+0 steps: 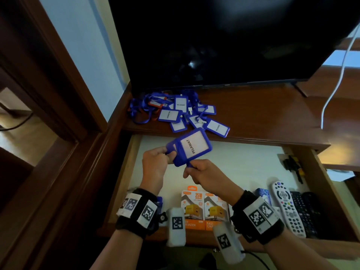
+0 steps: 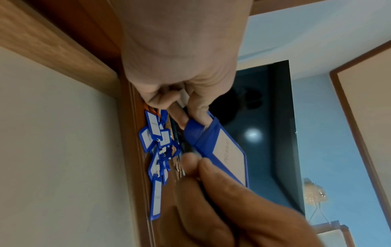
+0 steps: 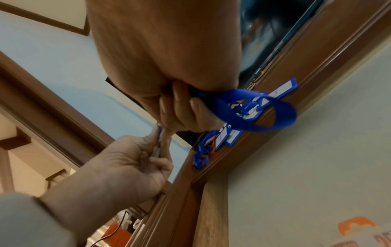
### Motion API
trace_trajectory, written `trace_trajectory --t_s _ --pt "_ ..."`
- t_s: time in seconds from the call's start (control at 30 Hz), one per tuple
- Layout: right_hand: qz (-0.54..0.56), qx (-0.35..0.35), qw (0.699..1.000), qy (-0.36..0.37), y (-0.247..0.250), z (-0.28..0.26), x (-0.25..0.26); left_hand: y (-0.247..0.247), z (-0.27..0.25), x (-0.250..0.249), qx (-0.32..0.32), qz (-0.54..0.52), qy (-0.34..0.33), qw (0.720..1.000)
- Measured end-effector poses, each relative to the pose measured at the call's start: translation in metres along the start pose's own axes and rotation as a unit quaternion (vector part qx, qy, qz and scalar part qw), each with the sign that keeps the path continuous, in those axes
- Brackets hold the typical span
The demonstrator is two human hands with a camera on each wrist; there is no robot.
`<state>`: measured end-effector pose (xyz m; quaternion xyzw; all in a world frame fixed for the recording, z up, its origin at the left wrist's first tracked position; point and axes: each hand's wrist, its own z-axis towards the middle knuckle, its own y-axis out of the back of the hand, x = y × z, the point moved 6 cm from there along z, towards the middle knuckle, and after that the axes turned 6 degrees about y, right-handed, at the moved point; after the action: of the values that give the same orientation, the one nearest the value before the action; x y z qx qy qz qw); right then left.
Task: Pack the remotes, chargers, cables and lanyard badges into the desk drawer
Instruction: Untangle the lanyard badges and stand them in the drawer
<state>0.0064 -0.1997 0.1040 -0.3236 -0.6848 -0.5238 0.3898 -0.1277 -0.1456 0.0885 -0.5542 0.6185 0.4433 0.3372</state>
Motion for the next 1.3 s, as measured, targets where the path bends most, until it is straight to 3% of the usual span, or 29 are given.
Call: trace_trajectory --t_s 0.1,0.2,0.3,0.37,0.5,0.7,0.83,0.87,0.93,1.0,1.1,1.3 --pt "-0.040 0.029 0.999 0.004 0.002 0.003 0.000 0.000 0.007 0.007 0.002 0.143 -0.045 0.989" --pt "-0.106 0.042 0.993 0.026 0.011 0.009 0.002 -0.014 0.007 0.010 0.067 0.298 -0.121 0.945" --pt "-0.144 0.046 0.987 0.046 0.018 0.012 -0.001 -0.028 0.001 0.013 0.145 0.344 -0.153 0.915" --pt "-0.124 0.029 0.991 0.051 0.026 0.012 -0.003 -0.032 0.001 0.018 0.194 0.345 -0.133 0.909" --pt "-0.030 -0.012 0.999 0.036 0.040 0.008 -0.014 -0.029 0.000 0.021 0.258 0.219 -0.073 0.938" --pt "0.132 -0.060 0.989 0.032 0.047 0.006 -0.035 -0.038 -0.007 0.010 0.282 0.079 -0.068 0.954" --pt "0.273 -0.063 0.960 -0.007 0.045 0.013 -0.050 -0.052 -0.009 0.003 0.269 -0.001 -0.067 0.961" --pt "0.306 -0.076 0.948 -0.050 0.045 0.013 -0.056 -0.055 -0.010 0.001 0.267 -0.026 -0.064 0.961" --pt "0.279 -0.082 0.951 -0.107 0.043 0.008 -0.063 -0.064 -0.012 -0.002 0.261 -0.068 -0.063 0.961" --pt "0.268 -0.075 0.955 -0.099 0.043 0.006 -0.063 -0.071 -0.013 -0.003 0.242 -0.094 -0.060 0.964" --pt "0.359 -0.121 0.920 -0.099 0.051 0.010 -0.060 -0.079 -0.014 -0.002 0.217 -0.122 -0.045 0.968" --pt "0.399 -0.035 0.915 -0.041 0.047 0.013 -0.065 -0.086 -0.022 0.003 0.184 -0.176 -0.026 0.967"
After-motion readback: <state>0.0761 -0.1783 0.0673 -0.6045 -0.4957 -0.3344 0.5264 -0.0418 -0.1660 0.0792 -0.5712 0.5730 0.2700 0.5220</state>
